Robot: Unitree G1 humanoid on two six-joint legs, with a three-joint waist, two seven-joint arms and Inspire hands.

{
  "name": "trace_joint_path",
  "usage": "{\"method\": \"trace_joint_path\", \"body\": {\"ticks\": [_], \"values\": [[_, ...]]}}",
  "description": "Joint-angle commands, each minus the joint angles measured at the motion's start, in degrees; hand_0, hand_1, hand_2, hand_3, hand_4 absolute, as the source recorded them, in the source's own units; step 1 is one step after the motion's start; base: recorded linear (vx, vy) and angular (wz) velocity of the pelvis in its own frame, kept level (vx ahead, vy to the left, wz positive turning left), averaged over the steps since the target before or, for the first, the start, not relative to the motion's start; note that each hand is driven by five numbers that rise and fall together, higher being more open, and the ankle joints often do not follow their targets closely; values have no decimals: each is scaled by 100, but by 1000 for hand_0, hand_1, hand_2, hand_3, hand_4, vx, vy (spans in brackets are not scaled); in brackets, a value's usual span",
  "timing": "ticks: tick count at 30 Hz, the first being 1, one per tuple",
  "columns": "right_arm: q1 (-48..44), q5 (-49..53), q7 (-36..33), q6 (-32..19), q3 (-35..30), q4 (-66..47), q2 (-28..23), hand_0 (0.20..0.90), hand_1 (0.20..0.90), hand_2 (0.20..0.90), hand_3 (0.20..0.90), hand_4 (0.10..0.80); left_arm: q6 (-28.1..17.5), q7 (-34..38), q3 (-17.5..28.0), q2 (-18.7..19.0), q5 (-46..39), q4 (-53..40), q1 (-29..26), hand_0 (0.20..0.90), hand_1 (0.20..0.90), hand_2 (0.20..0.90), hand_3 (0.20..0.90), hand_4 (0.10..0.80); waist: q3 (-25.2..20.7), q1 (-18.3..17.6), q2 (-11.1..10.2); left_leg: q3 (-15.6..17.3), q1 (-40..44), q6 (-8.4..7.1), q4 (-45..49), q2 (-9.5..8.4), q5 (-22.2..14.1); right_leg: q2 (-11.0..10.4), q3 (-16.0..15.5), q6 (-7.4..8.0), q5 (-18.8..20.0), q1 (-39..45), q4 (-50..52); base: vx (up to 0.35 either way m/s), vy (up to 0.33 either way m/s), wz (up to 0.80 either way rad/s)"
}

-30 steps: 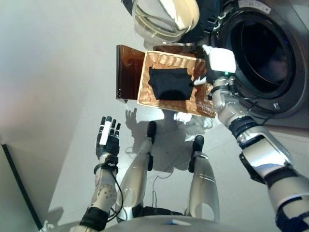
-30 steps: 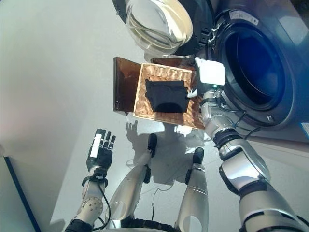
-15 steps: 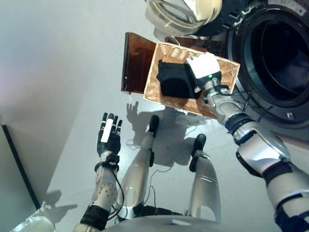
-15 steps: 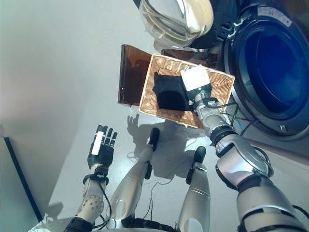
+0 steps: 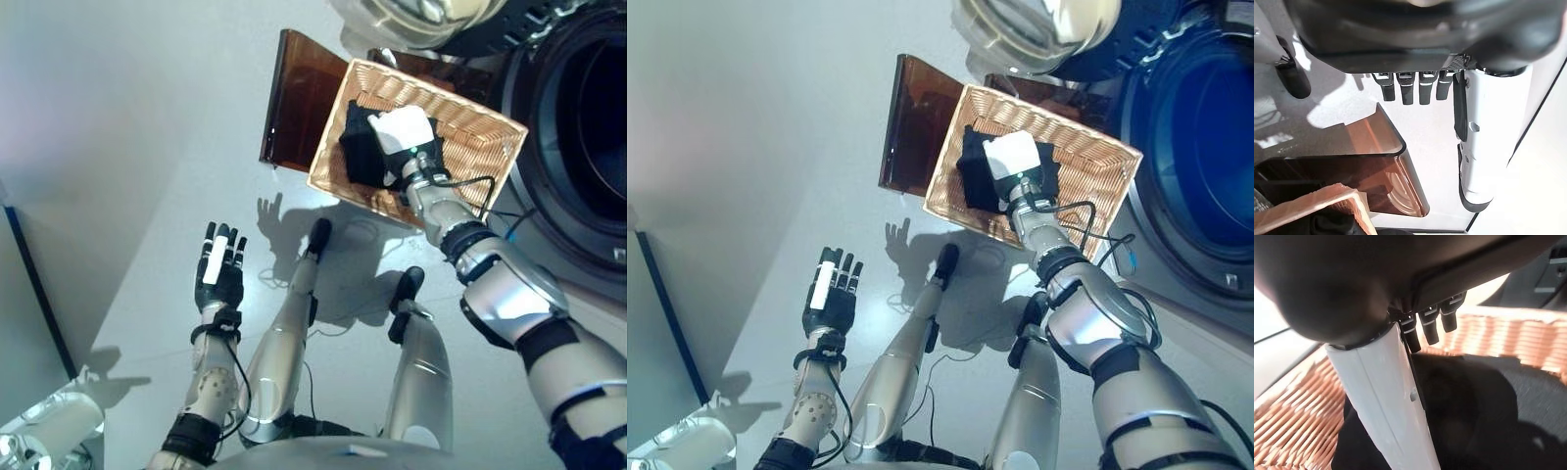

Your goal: Pick up the clothes and place them into the washing machine

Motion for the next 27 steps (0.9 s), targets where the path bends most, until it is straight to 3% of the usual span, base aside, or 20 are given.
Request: {"method": "trace_joint_path", "body": {"ticks": [1, 17, 18, 19, 20, 27], "values": [[-677, 261, -279, 37, 119, 68, -168, 900, 900, 900, 900, 800, -508, -10, 2, 375, 279, -745, -74, 900, 900, 900, 900, 800, -78, 208, 182, 204, -517, -234, 381, -96, -391, -283, 155, 140, 703, 56, -1113, -24, 29, 14], [-1165, 942, -336, 8, 115, 512, -799, 900, 900, 900, 900, 800, -545, -17, -172, 409, 256, -996, -86, 900, 900, 900, 900, 800, -78, 368, 413, -9, -1376, -210, 449, -290, -249, -379, 96, 136, 647, -786, -820, -31, 32, 8], [-1227, 988, -328, 6, 123, 544, -810, 790, 790, 790, 790, 722, -542, -15, -183, 406, 257, -994, -92, 900, 900, 900, 900, 800, -78, 364, 413, -12, -1394, -210, 452, -294, -241, -378, 107, 135, 652, -815, -818, -36, 41, 3], [-1257, 1022, -341, 18, 127, 558, -838, 337, 337, 337, 337, 398, -536, -12, -188, 407, 257, -993, -94, 900, 900, 900, 900, 800, -78, 361, 407, 0, -1406, -207, 453, -294, -240, -372, 124, 136, 666, -831, -826, -34, 48, 1], [-1282, 1035, -378, 35, 137, 550, -862, 200, 200, 200, 200, 300, -534, -4, -184, 408, 264, -989, -104, 900, 900, 900, 900, 800, -78, 360, 404, 14, -1411, -207, 454, -297, -239, -369, 137, 140, 678, -850, -831, -22, 32, -1], [-1328, 1155, -448, 58, 149, 478, -924, 200, 200, 200, 200, 300, -540, 35, -158, 430, 315, -853, -115, 900, 900, 900, 900, 800, -78, 328, 373, 35, -1374, -196, 518, -289, -247, -351, 197, 130, 696, -826, -826, -9, 10, 0]]}}
